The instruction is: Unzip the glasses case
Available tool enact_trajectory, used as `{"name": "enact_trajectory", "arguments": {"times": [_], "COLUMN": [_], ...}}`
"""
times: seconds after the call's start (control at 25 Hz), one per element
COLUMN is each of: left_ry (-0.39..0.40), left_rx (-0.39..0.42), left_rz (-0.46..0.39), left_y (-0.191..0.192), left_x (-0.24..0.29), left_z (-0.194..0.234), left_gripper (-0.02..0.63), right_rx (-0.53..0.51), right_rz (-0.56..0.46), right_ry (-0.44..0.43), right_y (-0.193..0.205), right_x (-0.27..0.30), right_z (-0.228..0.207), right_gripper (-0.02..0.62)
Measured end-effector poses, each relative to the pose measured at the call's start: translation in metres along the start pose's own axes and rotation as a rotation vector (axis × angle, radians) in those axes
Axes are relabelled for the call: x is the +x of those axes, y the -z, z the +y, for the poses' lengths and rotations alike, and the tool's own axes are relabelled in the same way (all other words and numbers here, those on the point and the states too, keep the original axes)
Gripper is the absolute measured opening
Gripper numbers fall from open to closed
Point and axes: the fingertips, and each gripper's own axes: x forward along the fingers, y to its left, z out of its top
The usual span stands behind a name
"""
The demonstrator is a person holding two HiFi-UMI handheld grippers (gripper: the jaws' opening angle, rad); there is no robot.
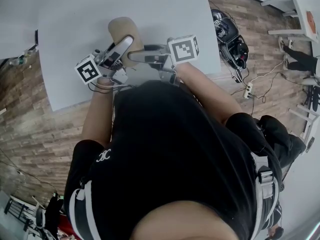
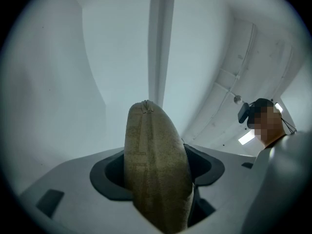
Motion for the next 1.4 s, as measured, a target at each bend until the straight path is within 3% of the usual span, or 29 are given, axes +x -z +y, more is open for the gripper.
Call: {"name": "enact_trajectory", "arguments": {"times": [0.36, 0.6, 0.76, 0.84, 0.88, 0.92, 1.0, 1.04, 1.28, 1.4], "left_ry": [-0.167, -0.226, -0.292, -0.398, -0.49, -0.602, -0.819, -0.888, -1.028, -1.039], "left_rx": [0.067, 0.188, 0.193, 0.25, 0.3, 0.359, 0.477, 0.522, 0.606, 0.644], "left_rz": [-0.027, -0.011, -0.039, -0.032, -0.02, -0.005, 0.023, 0.04, 0.173, 0.221], "left_y": [0.001, -0.005, -0.015, -0.02, -0.023, -0.025, -0.028, -0.028, -0.007, 0.002], "left_x": [-0.002, -0.008, -0.024, -0.034, -0.04, -0.048, -0.067, -0.073, -0.085, -0.087], "left_z": [0.027, 0.029, 0.042, 0.054, 0.063, 0.074, 0.092, 0.097, 0.109, 0.108], "left_gripper": [0.34, 0.354, 0.354, 0.352, 0.339, 0.264, 0.035, 0.003, 0.002, 0.003], "right_rx": [-0.061, -0.048, -0.139, -0.232, -0.283, -0.333, -0.426, -0.468, -0.697, -0.705], "right_rz": [-0.053, -0.14, -0.164, -0.101, -0.056, -0.009, 0.076, 0.111, 0.266, 0.319], "right_ry": [0.086, 0.105, 0.269, 0.408, 0.481, 0.552, 0.679, 0.73, 0.914, 0.943], "right_y": [-0.004, -0.013, -0.025, -0.022, -0.019, -0.016, -0.009, -0.005, 0.008, 0.013], "right_x": [-0.01, -0.021, -0.042, -0.052, -0.056, -0.06, -0.068, -0.071, -0.075, -0.07], "right_z": [-0.015, -0.019, -0.043, -0.063, -0.074, -0.084, -0.103, -0.11, -0.153, -0.169], "right_gripper": [0.288, 0.285, 0.285, 0.285, 0.285, 0.285, 0.285, 0.285, 0.285, 0.285]}}
